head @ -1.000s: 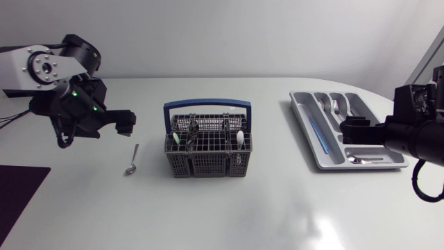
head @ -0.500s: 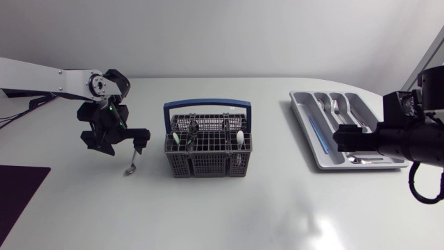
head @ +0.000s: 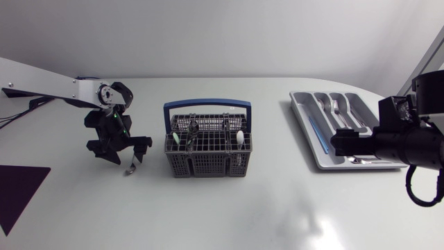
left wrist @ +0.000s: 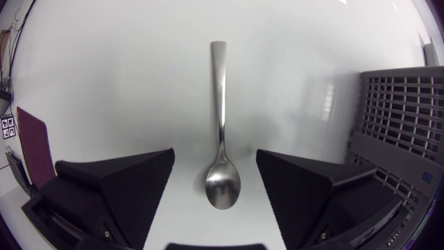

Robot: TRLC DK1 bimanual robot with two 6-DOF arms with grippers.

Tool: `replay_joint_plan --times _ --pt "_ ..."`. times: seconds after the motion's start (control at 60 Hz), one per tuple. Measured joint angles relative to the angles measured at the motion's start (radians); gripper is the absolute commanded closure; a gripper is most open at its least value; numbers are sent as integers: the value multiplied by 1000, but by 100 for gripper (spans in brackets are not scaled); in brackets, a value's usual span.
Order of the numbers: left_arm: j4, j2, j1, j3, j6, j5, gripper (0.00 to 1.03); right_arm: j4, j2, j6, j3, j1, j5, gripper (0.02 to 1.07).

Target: Unload the cutlery basket into the drawer organizer.

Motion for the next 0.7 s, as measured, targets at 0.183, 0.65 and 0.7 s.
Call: replay_joint_plan --times 0.183,0.65,0.7 --pt "34 0 0 0 0 1 56 0 0 0 -8 0 0 6" --pt "61 25 6 0 0 6 80 7 0 -8 -22 0 -3 6" --pt "59 26 7 0 0 7 82 8 0 -11 -23 0 -3 6"
